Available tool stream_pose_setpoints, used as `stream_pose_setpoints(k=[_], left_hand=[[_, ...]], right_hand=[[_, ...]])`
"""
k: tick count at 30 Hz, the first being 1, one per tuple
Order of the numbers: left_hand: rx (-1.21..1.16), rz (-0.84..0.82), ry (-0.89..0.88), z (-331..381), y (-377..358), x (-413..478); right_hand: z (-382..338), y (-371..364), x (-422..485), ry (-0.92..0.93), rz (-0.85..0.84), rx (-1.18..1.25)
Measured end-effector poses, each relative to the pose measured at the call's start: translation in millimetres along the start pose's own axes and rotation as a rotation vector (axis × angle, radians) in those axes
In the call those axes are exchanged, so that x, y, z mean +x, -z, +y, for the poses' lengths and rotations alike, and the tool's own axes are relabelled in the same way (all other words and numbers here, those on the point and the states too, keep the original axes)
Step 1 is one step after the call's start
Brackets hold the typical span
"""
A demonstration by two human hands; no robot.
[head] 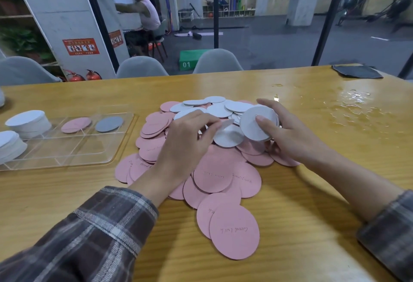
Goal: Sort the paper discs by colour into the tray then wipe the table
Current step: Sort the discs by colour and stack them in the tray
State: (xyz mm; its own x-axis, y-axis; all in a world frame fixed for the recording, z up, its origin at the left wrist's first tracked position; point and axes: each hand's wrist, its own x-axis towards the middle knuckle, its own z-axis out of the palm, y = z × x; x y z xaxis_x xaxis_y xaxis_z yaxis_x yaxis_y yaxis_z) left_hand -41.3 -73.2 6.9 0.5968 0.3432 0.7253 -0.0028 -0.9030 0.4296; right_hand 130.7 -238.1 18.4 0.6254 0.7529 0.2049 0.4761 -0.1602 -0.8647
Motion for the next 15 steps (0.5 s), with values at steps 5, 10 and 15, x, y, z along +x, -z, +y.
stream_pose_setpoints(k=[5,10,15], left_hand=[[-0.321,0.01,0.33,8.6,2.5,0.9],[-0.444,-0.004,0.474,6.1,1.5,1.9],[-0.516,0.016,0.573,10.0,1.4,3.0]], right_hand=[[-5.4,-0.6,-2.7,0.016,-0.028,0.021],[-5.3,-0.3,-2.5,0.012,-0.049,0.025],[-2.9,-1.0,-1.0,-0.005,-0.066,0.046]])
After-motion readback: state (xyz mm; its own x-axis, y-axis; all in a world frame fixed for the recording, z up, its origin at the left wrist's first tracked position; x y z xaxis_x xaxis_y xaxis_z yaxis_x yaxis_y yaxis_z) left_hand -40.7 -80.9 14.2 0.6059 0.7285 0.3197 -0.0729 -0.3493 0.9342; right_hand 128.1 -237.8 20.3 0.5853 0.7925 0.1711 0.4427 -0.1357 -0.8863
